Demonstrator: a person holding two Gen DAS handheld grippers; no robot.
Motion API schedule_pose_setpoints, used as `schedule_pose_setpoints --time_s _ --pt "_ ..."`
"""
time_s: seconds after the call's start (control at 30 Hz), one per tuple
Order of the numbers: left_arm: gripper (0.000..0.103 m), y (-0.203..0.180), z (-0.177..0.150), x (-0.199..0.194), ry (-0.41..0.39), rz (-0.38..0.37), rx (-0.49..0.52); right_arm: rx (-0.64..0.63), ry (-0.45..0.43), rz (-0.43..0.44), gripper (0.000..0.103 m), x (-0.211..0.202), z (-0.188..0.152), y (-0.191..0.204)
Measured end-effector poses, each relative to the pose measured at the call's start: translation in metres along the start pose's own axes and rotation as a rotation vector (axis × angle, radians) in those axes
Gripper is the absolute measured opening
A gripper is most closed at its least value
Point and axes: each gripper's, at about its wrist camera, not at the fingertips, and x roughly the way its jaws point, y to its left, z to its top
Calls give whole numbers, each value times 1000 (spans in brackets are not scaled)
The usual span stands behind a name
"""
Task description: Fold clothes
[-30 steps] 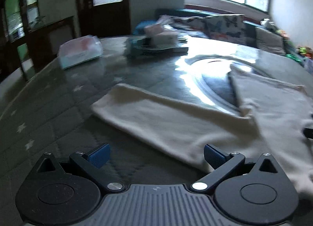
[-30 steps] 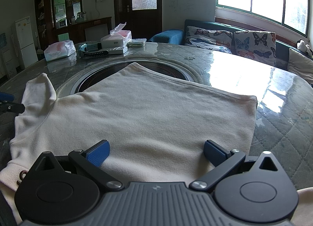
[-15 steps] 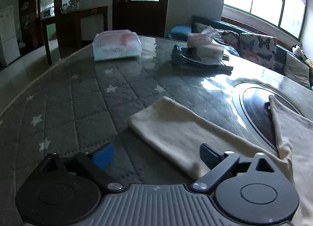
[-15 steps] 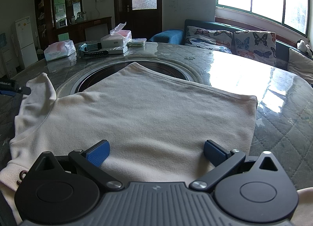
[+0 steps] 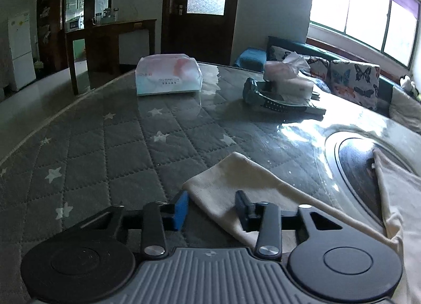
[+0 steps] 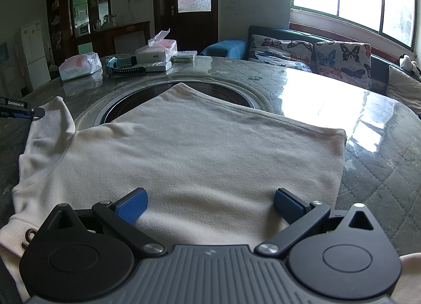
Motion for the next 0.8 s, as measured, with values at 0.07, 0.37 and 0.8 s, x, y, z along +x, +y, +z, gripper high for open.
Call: schedule_pose_setpoints --time_s 0.07,0.37,0.8 --pt "23 1 1 0 -2 -3 -4 -1 0 -1 103 0 0 0" --pt "5 -13 7 -14 -30 -100 -3 -6 0 -4 103 0 1 0" --pt "3 -131 2 -87 -77 -524 218 -11 -2 -5 103 0 1 1"
